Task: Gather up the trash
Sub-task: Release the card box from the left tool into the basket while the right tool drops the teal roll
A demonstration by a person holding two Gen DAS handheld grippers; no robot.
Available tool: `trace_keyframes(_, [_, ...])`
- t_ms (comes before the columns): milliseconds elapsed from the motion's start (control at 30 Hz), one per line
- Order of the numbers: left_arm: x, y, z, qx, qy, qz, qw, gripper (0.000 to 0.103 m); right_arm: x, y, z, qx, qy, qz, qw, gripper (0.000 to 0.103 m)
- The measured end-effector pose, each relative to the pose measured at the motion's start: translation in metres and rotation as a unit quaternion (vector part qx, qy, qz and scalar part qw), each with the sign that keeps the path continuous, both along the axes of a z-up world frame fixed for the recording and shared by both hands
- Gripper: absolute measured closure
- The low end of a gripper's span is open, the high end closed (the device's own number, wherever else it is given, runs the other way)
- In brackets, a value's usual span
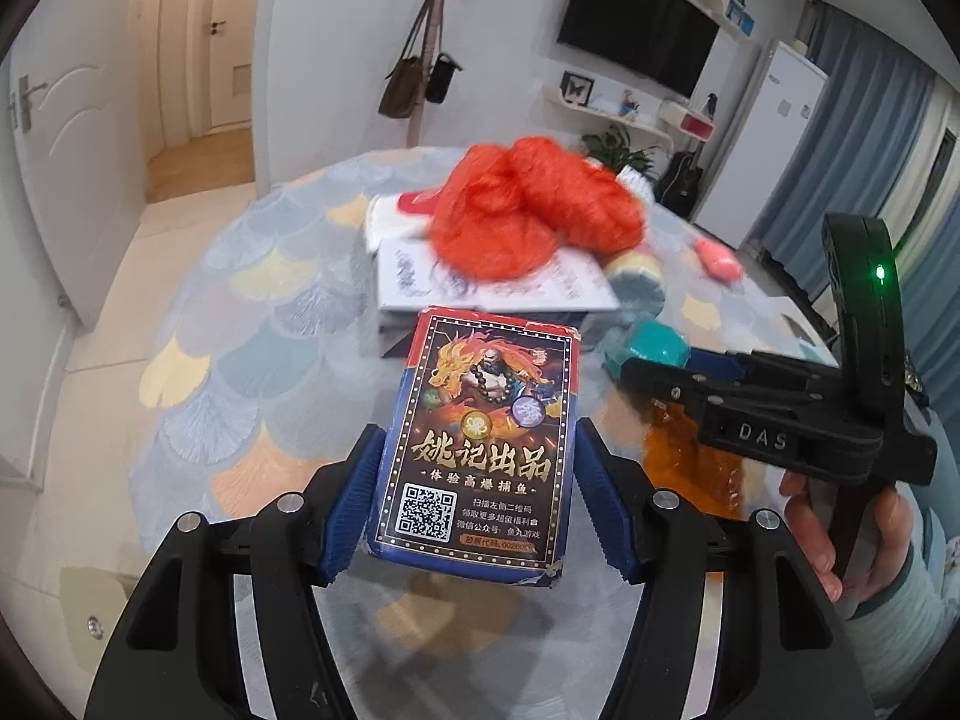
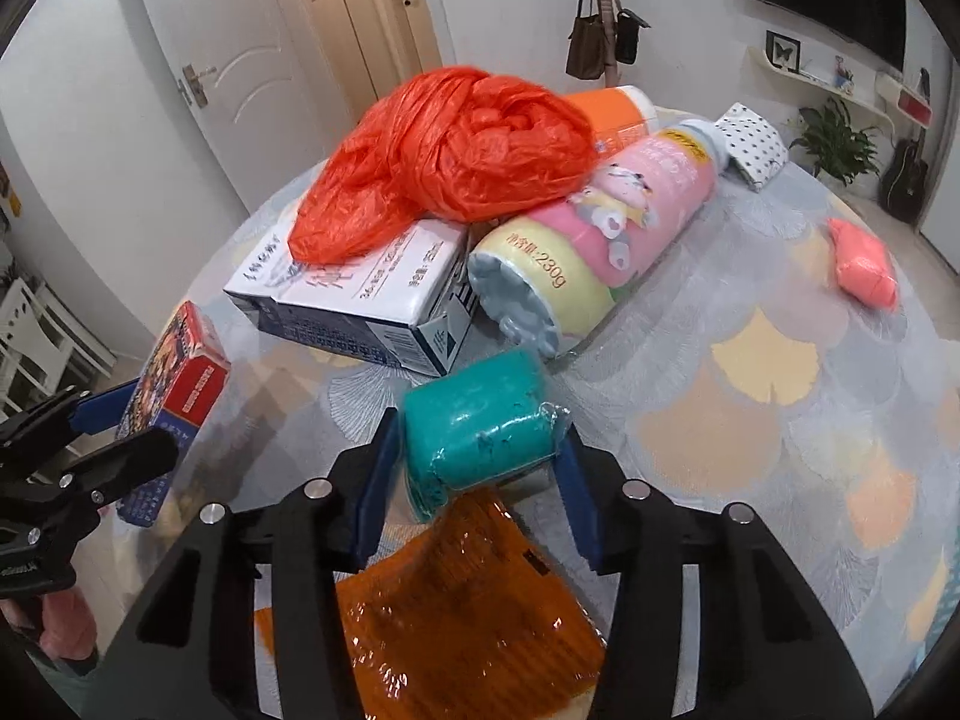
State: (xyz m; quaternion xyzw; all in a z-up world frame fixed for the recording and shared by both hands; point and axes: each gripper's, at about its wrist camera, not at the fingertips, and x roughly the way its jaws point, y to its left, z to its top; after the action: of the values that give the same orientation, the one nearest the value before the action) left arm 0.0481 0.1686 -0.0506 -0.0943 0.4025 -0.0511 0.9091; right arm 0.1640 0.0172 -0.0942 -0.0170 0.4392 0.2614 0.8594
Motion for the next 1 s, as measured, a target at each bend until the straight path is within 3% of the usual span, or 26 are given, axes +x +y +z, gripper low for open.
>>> trace_keyframes(300, [0.018, -0.056, 0.043, 0.003, -0.060, -0.060, 0.9964, 0.042, -0.013, -0.068, 0.047, 0.026, -0.062, -0.057, 0.996, 0.057])
trace_keyframes(467, [0.042, -0.094, 0.058, 0.002, -0.074, -0.091, 0.9931, 0.042, -0.013, -0.110, 0.072, 0.035, -0.091, -0.094, 0.991, 0.057])
trace_keyframes(733, [0.080, -0.172, 0.082, -0.001, -0.092, -0.154, 0.9838, 0.042, -0.017, -0.200, 0.092, 0.031, -0.134, -0.191, 0.972, 0.057])
trace_keyframes(1000, [0.114, -0.275, 0.073, -0.004, -0.071, -0.227, 0.9712, 0.042, -0.016, -0.307, 0.075, 0.033, -0.117, -0.308, 0.944, 0.057])
